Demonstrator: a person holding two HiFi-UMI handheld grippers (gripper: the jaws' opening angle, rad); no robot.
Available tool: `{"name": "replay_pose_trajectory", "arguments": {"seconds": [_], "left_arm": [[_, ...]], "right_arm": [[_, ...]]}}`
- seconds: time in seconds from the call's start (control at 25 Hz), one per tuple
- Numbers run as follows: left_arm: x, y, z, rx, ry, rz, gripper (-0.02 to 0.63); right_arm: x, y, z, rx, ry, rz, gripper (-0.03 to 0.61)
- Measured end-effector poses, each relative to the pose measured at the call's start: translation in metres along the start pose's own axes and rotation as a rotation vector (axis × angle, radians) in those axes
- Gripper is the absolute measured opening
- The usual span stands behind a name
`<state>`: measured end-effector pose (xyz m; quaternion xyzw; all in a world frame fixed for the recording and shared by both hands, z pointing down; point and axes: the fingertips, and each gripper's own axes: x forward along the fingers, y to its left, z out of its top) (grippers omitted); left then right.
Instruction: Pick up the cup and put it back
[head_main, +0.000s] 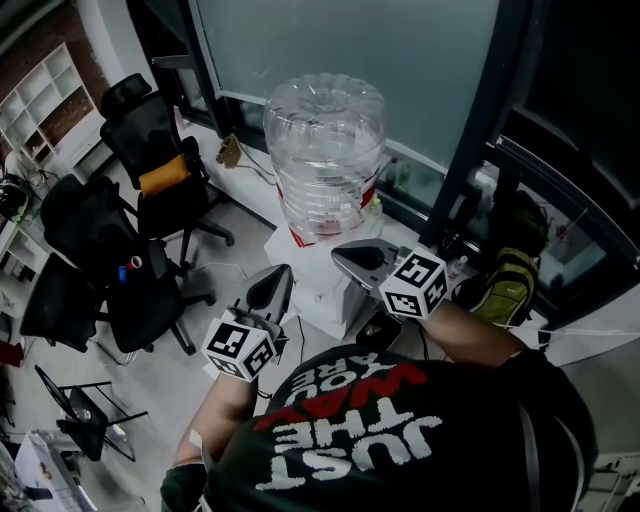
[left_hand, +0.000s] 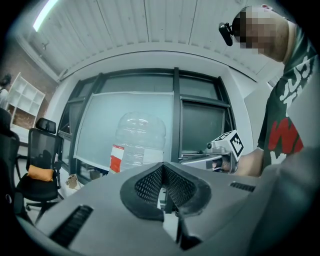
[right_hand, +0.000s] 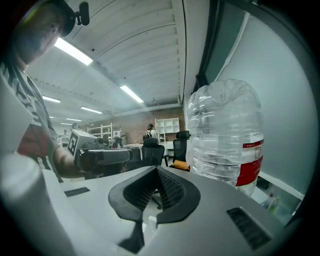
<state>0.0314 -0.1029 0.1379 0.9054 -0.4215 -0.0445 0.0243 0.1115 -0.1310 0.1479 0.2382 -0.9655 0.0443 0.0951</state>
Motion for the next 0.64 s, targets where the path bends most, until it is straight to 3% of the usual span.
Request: {"name": "replay_pose_trajectory", "arguments": {"seconds": [0.64], "left_arm": [[-0.0048, -0.0058, -0.0015, -0.02, -0.002, 0.0, 0.0]], "right_arm": [[-0.0054, 0.0059, -0.0046, -0.006, 0.006, 0.004, 0.032]]}}
